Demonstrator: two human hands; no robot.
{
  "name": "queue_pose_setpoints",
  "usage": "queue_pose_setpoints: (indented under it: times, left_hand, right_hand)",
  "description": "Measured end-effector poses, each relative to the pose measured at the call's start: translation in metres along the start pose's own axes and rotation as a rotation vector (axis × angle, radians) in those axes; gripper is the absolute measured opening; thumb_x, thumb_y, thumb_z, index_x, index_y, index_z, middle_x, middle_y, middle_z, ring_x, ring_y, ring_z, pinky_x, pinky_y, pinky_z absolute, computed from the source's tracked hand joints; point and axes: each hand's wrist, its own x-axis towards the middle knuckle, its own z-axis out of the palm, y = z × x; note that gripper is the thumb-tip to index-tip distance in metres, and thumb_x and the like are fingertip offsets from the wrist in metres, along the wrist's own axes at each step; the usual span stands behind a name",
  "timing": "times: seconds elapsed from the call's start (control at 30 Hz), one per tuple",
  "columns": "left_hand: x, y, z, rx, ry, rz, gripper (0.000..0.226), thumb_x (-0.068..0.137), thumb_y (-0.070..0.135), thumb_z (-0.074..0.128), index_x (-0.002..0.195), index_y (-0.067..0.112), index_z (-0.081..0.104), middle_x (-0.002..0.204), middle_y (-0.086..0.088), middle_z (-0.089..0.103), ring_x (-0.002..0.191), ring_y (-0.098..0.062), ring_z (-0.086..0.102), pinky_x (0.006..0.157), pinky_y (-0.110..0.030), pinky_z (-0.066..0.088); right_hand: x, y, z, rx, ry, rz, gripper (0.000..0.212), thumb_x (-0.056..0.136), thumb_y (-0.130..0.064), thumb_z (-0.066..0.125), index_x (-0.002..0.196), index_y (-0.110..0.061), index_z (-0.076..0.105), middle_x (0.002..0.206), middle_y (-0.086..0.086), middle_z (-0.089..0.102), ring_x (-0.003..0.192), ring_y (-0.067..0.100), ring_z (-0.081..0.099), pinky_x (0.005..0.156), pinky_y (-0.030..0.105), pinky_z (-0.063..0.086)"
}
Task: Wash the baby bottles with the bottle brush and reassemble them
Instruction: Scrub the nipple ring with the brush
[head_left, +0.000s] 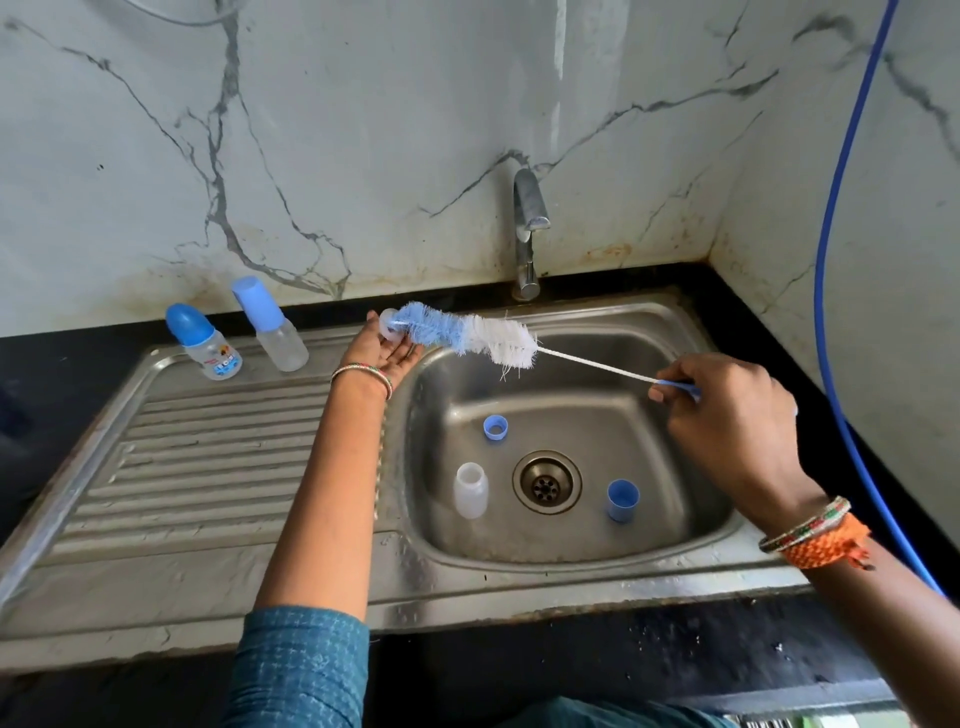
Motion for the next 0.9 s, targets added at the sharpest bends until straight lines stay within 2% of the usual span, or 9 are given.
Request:
queue_pose_setpoints:
  times: [0.07,0.17,0.27,0.33,0.5,0.57,0.67,0.8,0.9]
  left_hand:
    - [0.000,0.004,0.000,-0.023,-0.012,-0.021,0.023,0.099,0.029,0.048,0.087,0.009,0.053,0.131,-0.019,0.054,0.125,-0.030,0.050,0.097,-0.044,0.043]
    - [0.002,0.008,-0.003,-0.024,-0.015,-0.043,0.018,0.096,0.023,0.052,0.088,0.007,0.054,0.115,-0.018,0.061,0.117,-0.030,0.055,0.088,-0.044,0.047]
    - [0.005,0.011,-0.006,-0.015,-0.003,-0.070,0.019,0.093,0.023,0.057,0.096,0.004,0.055,0.104,-0.017,0.063,0.095,-0.027,0.063,0.076,-0.042,0.052]
    - [0.006,0.009,-0.006,0.025,0.025,-0.071,0.024,0.092,0.027,0.058,0.096,0.004,0.054,0.096,-0.015,0.062,0.082,-0.024,0.061,0.086,-0.041,0.051]
    - [0.005,0.010,-0.009,0.072,-0.047,-0.083,0.024,0.090,0.029,0.061,0.092,0.005,0.056,0.080,-0.012,0.068,0.083,-0.024,0.063,0.091,-0.040,0.047]
    - [0.007,0.011,-0.013,0.063,-0.124,-0.080,0.020,0.093,0.025,0.057,0.094,0.005,0.059,0.077,-0.012,0.072,0.087,-0.024,0.064,0.087,-0.040,0.050]
    - [0.006,0.009,-0.018,0.030,-0.221,-0.055,0.014,0.096,0.017,0.049,0.092,0.010,0.060,0.081,-0.009,0.074,0.095,-0.023,0.065,0.072,-0.037,0.056]
    - [-0.001,0.003,-0.022,-0.115,-0.371,-0.020,0.025,0.087,0.021,0.053,0.104,0.003,0.060,0.095,-0.009,0.073,0.087,-0.019,0.071,0.078,-0.032,0.057]
    - [-0.002,0.000,-0.020,-0.231,-0.425,0.030,0.031,0.083,0.025,0.052,0.105,0.003,0.061,0.099,-0.009,0.072,0.092,-0.019,0.070,0.076,-0.035,0.058]
  right_hand:
    - [0.000,-0.001,0.003,-0.062,0.099,-0.105,0.002,0.078,-0.009,0.071,0.079,-0.011,0.070,0.078,0.007,0.068,0.074,0.034,0.063,0.057,0.029,0.037]
    - [0.002,0.000,0.006,-0.129,0.236,-0.297,0.006,0.074,-0.002,0.071,0.075,-0.007,0.068,0.071,0.009,0.066,0.067,0.033,0.063,0.052,0.028,0.041]
    - [0.003,0.005,0.005,-0.248,0.311,-0.552,0.012,0.070,0.000,0.067,0.081,-0.005,0.069,0.074,0.008,0.065,0.065,0.032,0.060,0.053,0.033,0.045]
    - [0.007,0.006,-0.001,-0.322,0.343,-0.706,0.018,0.070,0.003,0.062,0.085,-0.003,0.069,0.076,0.009,0.064,0.064,0.030,0.058,0.052,0.033,0.044]
    - [0.029,0.001,-0.018,-0.386,0.230,-0.856,0.018,0.069,0.000,0.052,0.076,-0.006,0.067,0.069,0.007,0.060,0.058,0.027,0.057,0.044,0.028,0.037]
    - [0.029,-0.004,-0.021,-0.249,0.048,-0.671,0.015,0.071,-0.001,0.059,0.076,-0.012,0.069,0.067,0.004,0.064,0.060,0.029,0.060,0.045,0.028,0.043]
    - [0.032,-0.007,-0.015,0.131,-0.282,-0.102,0.012,0.082,-0.010,0.066,0.079,-0.019,0.074,0.065,-0.001,0.067,0.062,0.020,0.061,0.057,0.029,0.049]
    - [0.024,0.011,0.008,0.791,-1.041,0.601,0.034,0.090,-0.002,0.035,0.063,-0.013,0.053,0.045,-0.006,0.032,0.037,0.007,0.023,0.038,0.013,0.016]
    - [0.011,0.021,0.025,0.967,-1.278,0.719,0.029,0.083,-0.005,0.031,0.062,-0.017,0.047,0.049,-0.006,0.023,0.037,0.004,0.017,0.036,0.012,0.011]
